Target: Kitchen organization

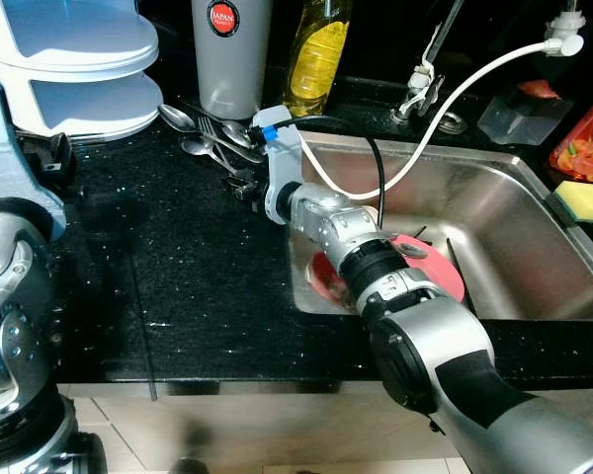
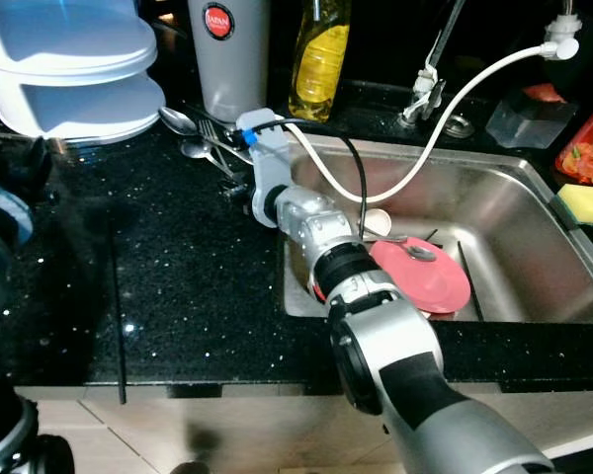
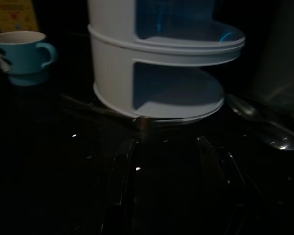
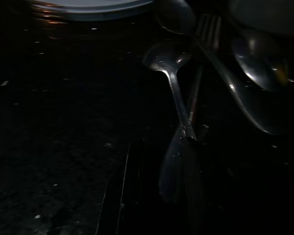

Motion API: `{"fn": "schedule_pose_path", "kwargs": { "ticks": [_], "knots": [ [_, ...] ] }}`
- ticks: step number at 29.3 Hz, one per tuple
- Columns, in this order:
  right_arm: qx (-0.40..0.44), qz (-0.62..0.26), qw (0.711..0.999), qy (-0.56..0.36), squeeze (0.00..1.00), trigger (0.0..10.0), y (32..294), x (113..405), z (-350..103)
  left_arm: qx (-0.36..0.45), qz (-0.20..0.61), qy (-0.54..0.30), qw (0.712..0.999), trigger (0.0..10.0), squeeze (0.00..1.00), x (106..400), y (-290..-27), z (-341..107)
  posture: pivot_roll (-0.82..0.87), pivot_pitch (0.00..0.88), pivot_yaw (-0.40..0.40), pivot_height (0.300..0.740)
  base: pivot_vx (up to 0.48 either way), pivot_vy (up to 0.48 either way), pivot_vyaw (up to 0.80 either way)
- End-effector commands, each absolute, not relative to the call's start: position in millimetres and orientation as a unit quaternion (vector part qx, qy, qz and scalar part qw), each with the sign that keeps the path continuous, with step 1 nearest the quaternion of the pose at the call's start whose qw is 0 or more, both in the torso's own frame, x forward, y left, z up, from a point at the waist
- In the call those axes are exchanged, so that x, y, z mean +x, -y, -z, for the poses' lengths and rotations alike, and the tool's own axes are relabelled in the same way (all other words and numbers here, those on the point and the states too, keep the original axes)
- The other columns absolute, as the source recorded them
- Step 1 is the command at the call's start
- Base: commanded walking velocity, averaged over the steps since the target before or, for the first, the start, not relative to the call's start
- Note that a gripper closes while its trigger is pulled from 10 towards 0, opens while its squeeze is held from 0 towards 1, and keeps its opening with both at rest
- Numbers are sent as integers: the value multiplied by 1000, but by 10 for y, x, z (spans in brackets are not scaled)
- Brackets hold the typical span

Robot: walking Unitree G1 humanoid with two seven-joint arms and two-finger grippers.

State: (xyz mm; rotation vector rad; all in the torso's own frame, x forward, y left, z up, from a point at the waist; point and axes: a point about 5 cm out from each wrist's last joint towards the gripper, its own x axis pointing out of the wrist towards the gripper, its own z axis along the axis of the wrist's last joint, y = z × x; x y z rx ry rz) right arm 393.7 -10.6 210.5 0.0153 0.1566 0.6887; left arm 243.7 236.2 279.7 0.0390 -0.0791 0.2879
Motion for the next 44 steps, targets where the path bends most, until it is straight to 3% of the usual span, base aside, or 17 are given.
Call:
{"fn": "schedule_pose_path", "kwargs": {
  "ticks": [1, 4, 5, 7, 8, 21, 25, 26, 27, 28, 35, 36, 37, 38, 44],
  "knots": [
    [-8, -293, 952, -87, 0, 10000, 219, 3983, -2072, 31, -159, 33, 986, 10000, 0, 2378, -2415, -2778, 344, 19, -140, 740, 0, 0, 0],
    [-8, -282, 955, -91, 0, 10000, 239, 3993, -2064, 31, -162, 32, 986, 10000, 0, 2369, -2424, -2768, 344, 19, -140, 740, 0, 0, 0],
    [-9, -282, 954, -98, 0, 8039, 240, 3990, -2038, 31, -162, 32, 986, 10000, 0, 2368, -2423, -2768, 344, 19, -140, 740, 0, 0, 0],
    [-9, -281, 954, -103, 0, 8039, 240, 3986, -2019, 31, -162, 32, 986, 10000, 0, 2367, -2422, -2768, 344, 19, -140, 740, 0, 0, 0],
    [-12, -284, 953, -107, 0, 0, 236, 3978, -1995, 31, -161, 31, 986, 10000, 0, 2371, -2416, -2769, 344, 19, -140, 740, 0, 0, 0],
    [29, -306, 946, -107, 0, 0, 216, 3941, -1975, 24, -138, 26, 990, 10000, 0, 2457, -2336, -2741, 319, 21, -114, 740, 0, 0, 0],
    [58, -281, 958, -9, 0, 0, 383, 4034, -2372, 24, -132, 24, 991, 10000, 0, 2481, -2315, -2735, 318, 13, -108, 740, 0, 0, 0],
    [57, -270, 961, 7, 0, 3882, 455, 4054, -2454, 24, -131, 24, 991, 10000, 0, 2481, -2310, -2729, 315, 10, -106, 740, 0, 0, 0],
    [57, -270, 961, 7, 0, 3882, 455, 4054, -2454, 24, -131, 24, 991, 10000, 0, 2481, -2310, -2729, 315, 10, -106, 740, 0, 0, 0],
    [46, -260, 964, 21, 0, 10000, 534, 4069, -2518, 24, -130, 23, 991, 10000, 0, 2480, -2306, -2719, 313, 6, -103, 740, 0, 0, 0],
    [27, -220, 975, 27, 0, 10000, 797, 4104, -2539, 23, -126, 17, 992, 10000, 0, 2498, -2305, -2687, 306, 0, -89, 740, 0, 0, 0],
    [26, -218, 975, 21, 129, 10000, 807, 4101, -2507, 23, -124, 16, 992, 10000, 0, 2508, -2302, -2686, 304, 0, -83, 740, 0, 0, 0],
    [26, -218, 975, 21, 129, 10000, 807, 4101, -2507, 23, -124, 16, 992, 10000, 0, 2508, -2302, -2686, 304, 0, -83, 740, 0, 0, 0],
    [24, -224, 974, 14, 1000, 10000, 784, 4088, -2469, 24, -121, 15, 992, 10000, 0, 2520, -2296, -2684, 303, 0, -79, 740, 0, 0, 0],
    [31, -250, 968, -3, 1000, 10000, 624, 4032, -2379, 27, -114, 13, 993, 10000, 0, 2549, -2282, -2680, 302, 0, -70, 740, 0, 0, 0]
  ]
}}
